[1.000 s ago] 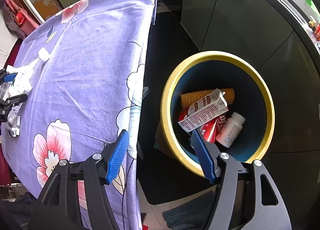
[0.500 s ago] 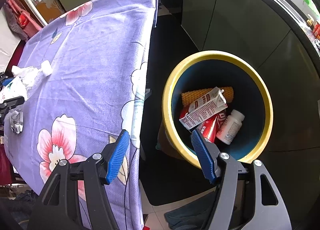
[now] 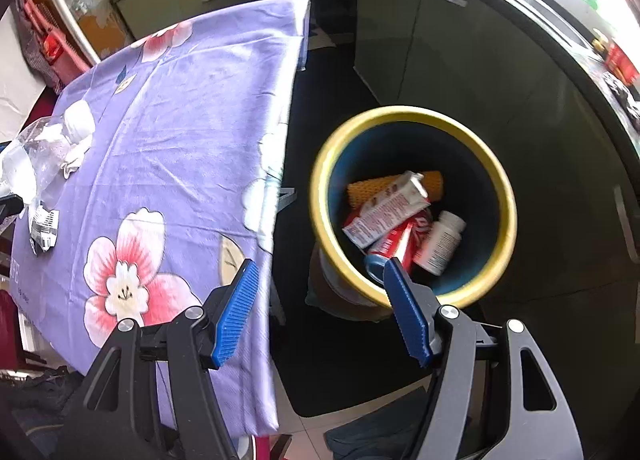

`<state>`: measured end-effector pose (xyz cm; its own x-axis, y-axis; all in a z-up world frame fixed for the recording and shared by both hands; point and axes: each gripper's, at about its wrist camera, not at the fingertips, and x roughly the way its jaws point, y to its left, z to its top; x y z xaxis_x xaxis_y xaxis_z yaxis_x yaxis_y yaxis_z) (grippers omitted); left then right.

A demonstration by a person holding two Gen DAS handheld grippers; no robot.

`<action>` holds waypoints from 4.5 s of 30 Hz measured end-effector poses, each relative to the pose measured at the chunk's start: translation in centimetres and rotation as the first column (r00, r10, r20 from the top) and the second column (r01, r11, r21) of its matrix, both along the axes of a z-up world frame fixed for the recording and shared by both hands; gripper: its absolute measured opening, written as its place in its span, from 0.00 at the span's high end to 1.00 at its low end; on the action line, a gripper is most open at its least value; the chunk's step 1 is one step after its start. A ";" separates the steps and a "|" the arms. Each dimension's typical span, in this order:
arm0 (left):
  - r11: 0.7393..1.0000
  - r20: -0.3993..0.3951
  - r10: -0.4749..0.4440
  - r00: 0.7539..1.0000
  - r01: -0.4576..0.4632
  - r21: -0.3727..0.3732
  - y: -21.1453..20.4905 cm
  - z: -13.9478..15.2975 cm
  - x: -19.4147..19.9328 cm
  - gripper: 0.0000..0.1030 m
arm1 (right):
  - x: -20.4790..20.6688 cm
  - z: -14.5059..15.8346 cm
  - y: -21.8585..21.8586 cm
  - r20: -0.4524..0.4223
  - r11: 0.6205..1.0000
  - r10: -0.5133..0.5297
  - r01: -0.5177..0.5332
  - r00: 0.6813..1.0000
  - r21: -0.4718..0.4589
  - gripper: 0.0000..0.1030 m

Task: Collect trash
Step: 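Carry the water bottle over the bin and open the left gripper, then grasp the white tissue with the right gripper, then carry the tissue over the bin and open the right gripper, then grasp the clear plastic cup by its rim with the left gripper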

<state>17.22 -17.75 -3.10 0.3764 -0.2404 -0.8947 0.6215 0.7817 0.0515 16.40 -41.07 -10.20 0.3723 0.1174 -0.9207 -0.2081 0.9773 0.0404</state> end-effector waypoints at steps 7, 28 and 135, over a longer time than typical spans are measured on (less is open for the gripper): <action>0.987 -0.017 -0.155 0.988 0.154 -0.051 -10.4 -0.4 2.9 0.39 | -2.2 -0.4 -5.8 0.005 0.995 -0.100 0.100 0.995 0.012 0.37; 0.981 -0.032 -0.129 0.991 0.123 -0.153 -20.9 -4.9 10.3 0.34 | -2.5 -5.1 -13.0 -0.075 0.975 -0.203 0.208 0.976 0.073 0.37; 0.896 0.062 0.417 0.907 -0.398 -0.197 18.1 -4.1 -6.1 0.18 | 1.4 3.1 2.9 0.143 1.000 -0.011 0.010 0.990 0.013 0.39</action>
<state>11.11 0.32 -7.16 0.5607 -0.1965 -0.8044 0.2453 0.9672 -0.0652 17.84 -38.21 -7.11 0.5015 0.1235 -0.8563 -0.2024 0.9790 0.0227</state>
